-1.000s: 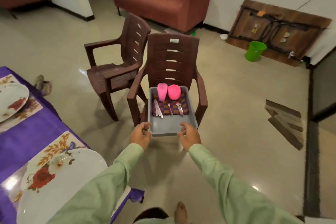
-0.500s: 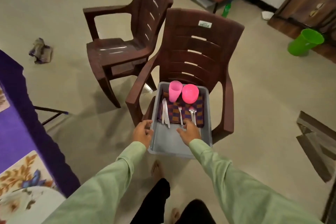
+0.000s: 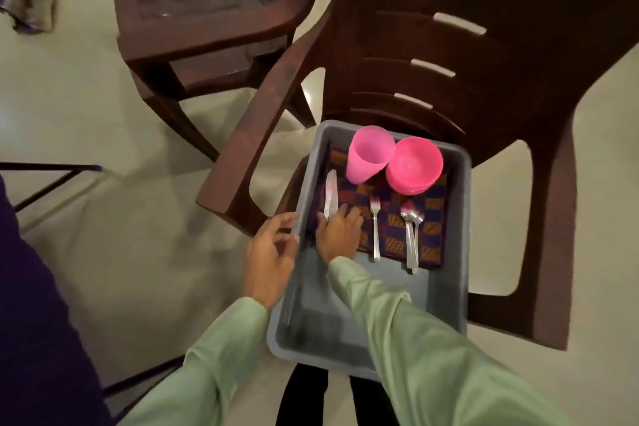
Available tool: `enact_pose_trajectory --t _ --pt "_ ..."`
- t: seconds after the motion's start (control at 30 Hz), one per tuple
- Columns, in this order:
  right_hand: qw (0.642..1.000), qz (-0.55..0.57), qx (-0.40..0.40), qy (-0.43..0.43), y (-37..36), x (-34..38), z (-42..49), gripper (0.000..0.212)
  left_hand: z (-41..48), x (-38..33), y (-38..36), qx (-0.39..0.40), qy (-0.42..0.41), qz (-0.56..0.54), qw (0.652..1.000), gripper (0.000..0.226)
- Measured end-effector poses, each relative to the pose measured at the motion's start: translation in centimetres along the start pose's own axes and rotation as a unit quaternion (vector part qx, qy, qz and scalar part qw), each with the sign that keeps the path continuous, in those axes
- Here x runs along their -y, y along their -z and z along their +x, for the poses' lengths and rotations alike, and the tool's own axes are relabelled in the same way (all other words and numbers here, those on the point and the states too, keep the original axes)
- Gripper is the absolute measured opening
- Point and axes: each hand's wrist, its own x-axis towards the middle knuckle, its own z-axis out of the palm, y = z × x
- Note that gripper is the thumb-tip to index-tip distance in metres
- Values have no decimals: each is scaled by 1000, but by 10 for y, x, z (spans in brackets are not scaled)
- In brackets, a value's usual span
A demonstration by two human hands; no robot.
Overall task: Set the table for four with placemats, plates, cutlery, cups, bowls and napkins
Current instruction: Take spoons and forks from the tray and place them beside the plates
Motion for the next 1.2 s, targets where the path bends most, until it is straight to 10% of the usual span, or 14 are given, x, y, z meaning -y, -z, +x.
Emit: enact_pose_trajectory --t 0.37,0.63,0.93,1.2 --pt "998 37 5 -41 -10 16 15 39 2 -2 -7 -23 7 -75 997 32" --pt "890 421 172 -35 70 5 -30 13 -30 -21 10 -27 64 -126 990 30" --pt "819 435 345 147 222 50 -197 19 -121 -115 63 -3 179 -428 886 51" --pt "783 346 455 246 288 97 -303 26 -219 -169 146 -118 93 -501 852 40"
